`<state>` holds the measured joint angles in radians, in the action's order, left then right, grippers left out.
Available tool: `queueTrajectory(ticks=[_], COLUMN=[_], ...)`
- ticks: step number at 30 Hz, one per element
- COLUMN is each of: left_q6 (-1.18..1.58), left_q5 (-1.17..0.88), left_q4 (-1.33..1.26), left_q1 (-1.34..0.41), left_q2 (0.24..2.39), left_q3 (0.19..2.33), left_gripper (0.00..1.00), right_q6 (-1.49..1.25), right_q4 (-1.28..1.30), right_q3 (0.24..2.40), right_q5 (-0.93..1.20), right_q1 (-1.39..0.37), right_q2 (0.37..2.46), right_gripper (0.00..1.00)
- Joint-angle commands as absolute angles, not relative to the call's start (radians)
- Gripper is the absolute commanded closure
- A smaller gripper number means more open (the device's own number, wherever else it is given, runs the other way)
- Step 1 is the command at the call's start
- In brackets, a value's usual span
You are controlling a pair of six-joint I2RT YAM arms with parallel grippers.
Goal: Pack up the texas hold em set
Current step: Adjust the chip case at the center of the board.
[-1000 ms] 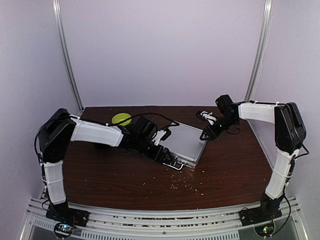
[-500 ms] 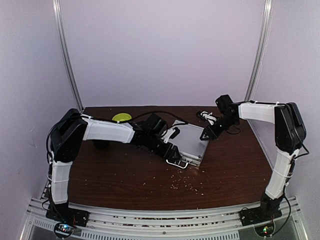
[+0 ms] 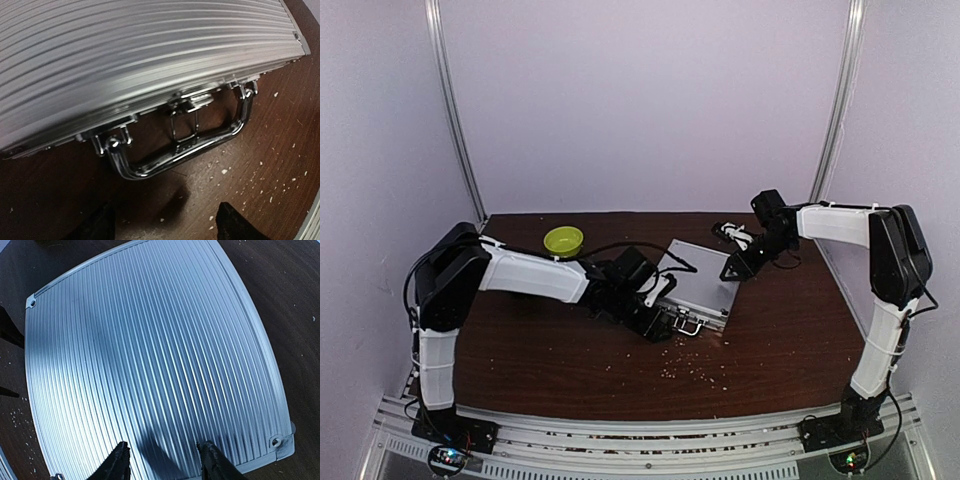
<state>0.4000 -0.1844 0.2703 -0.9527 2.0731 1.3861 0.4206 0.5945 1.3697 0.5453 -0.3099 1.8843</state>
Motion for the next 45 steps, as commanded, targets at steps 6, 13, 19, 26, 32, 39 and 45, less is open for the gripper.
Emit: queueTrajectory(ticks=[6, 13, 19, 26, 32, 39, 45], left_q6=[0.418, 0.344, 0.334, 0.363, 0.364, 0.391, 0.389], left_q5=[-0.293, -0.384, -0.452, -0.518, -0.496, -0.497, -0.492], left_q4=[0.097, 0.07, 0.052, -0.022, -0.03, -0.065, -0.057], left_q1=[-0.898, -0.892, -0.891, -0.884, -0.862, -0.843, -0.839], left_q2=[2.068, 2.133, 2.136, 2.085, 2.092, 2.098, 2.098], left_q3=[1.33, 1.41, 1.423, 1.401, 1.44, 1.431, 1.428], left_gripper=[0.27, 0.29, 0.32, 0.36, 0.36, 0.36, 0.36], right_q6=[0.422, 0.448, 0.479, 0.512, 0.534, 0.582, 0.555], right_q4=[0.625, 0.65, 0.642, 0.644, 0.63, 0.551, 0.502], right_q3=[1.35, 1.35, 1.299, 1.264, 1.242, 1.121, 1.122], right_q5=[0.535, 0.562, 0.588, 0.633, 0.57, 0.426, 0.274], right_q1=[-0.319, -0.318, -0.322, -0.341, -0.404, -0.534, -0.613], right_q2=[1.818, 1.782, 1.681, 1.652, 1.67, 1.622, 1.669], right_gripper=[0.51, 0.51, 0.5, 0.5, 0.45, 0.31, 0.3])
